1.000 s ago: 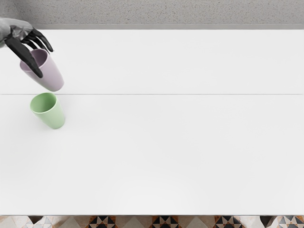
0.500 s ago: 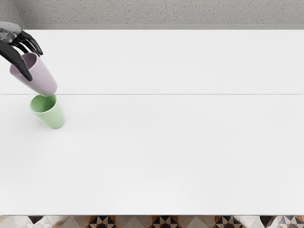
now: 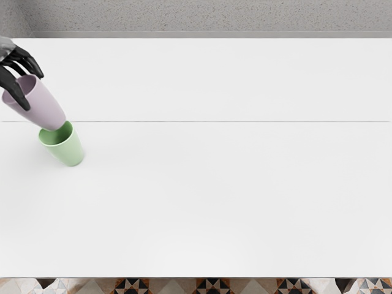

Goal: Pick up cup and place in cup with left hand

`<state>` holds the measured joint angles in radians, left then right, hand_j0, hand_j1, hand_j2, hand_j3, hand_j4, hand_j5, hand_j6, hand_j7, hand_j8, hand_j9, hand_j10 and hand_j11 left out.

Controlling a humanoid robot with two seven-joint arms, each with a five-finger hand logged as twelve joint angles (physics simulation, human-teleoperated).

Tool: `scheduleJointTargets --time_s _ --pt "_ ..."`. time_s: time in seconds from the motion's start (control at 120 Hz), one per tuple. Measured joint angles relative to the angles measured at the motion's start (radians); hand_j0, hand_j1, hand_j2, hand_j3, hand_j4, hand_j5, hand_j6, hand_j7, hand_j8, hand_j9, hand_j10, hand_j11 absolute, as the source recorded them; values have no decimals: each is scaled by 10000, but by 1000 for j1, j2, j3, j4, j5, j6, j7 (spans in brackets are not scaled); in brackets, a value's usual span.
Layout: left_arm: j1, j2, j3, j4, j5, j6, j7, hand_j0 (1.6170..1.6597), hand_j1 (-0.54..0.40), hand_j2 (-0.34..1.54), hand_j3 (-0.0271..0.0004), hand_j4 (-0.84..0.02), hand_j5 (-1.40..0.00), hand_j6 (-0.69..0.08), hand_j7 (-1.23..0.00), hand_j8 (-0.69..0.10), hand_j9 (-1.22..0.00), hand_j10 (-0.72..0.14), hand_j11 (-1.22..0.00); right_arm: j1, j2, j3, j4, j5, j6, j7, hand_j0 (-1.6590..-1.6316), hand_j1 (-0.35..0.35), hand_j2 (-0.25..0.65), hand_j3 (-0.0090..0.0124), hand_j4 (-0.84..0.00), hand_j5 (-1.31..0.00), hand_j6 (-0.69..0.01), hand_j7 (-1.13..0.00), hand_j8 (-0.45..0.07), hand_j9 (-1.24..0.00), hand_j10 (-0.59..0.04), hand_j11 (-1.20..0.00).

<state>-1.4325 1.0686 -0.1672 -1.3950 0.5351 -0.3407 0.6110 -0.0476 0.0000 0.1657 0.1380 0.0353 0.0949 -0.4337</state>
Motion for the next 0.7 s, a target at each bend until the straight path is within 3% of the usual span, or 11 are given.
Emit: scheduleJointTargets --time_s 0.375,0.7 --pt "10 23 0 -31 1 1 0 16566 -3014 7780 0 -6451 -9511 -3520 -9217 -2446 -8900 -3336 -8962 0 0 0 0 0 0 0 -16581 -3491 1 0 -1 0 -2 0 -1 0 0 0" --pt "17 26 0 -47 -2 1 0 16539 -3215 7957 0 -6522 -9632 -3205 -9345 -2178 -8996 -2957 -9191 0 0 0 0 0 0 0 -16581 -3491 1 0 0 0 -1 0 -1 0 0 0"
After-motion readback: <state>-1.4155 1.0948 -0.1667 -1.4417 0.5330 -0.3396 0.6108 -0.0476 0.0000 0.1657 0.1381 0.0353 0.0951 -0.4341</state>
